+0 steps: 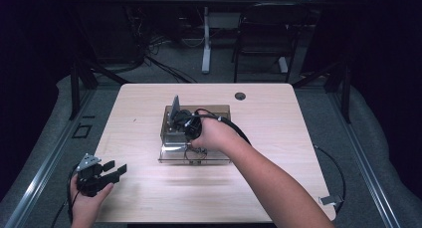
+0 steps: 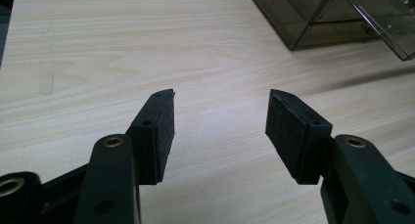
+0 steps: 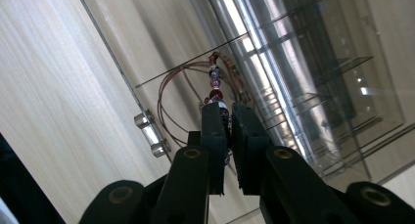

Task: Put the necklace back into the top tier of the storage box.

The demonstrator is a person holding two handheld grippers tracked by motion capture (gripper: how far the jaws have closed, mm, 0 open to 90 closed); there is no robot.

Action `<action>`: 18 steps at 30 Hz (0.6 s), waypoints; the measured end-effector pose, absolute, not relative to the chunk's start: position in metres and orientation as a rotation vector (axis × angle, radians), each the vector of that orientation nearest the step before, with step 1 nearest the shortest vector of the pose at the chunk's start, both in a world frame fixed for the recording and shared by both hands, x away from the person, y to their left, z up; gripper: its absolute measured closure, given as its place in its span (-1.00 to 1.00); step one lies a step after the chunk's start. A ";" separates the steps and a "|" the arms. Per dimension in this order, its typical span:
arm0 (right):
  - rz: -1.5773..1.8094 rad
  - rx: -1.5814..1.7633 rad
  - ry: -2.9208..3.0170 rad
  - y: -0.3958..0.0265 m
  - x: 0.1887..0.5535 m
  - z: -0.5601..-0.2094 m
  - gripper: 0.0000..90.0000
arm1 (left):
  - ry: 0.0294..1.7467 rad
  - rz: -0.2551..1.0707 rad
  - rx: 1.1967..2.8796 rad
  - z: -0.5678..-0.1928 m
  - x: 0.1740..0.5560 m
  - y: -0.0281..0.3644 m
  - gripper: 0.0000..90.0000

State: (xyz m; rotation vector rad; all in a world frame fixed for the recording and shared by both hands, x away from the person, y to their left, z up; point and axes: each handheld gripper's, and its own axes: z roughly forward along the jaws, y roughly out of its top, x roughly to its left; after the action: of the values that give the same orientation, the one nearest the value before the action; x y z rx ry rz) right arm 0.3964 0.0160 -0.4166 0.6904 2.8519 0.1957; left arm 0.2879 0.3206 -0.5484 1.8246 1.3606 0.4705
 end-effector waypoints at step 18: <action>0.182 0.701 2.900 0.020 0.394 -0.441 0.88 | 1.358 0.471 1.819 -0.549 0.288 0.320 -0.01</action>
State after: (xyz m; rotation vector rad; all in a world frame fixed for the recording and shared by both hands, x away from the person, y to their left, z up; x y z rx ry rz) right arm 0.3942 0.0201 -0.4415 0.7007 2.8999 0.1824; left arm 0.2881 0.3202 -0.5488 1.8192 1.3582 0.4713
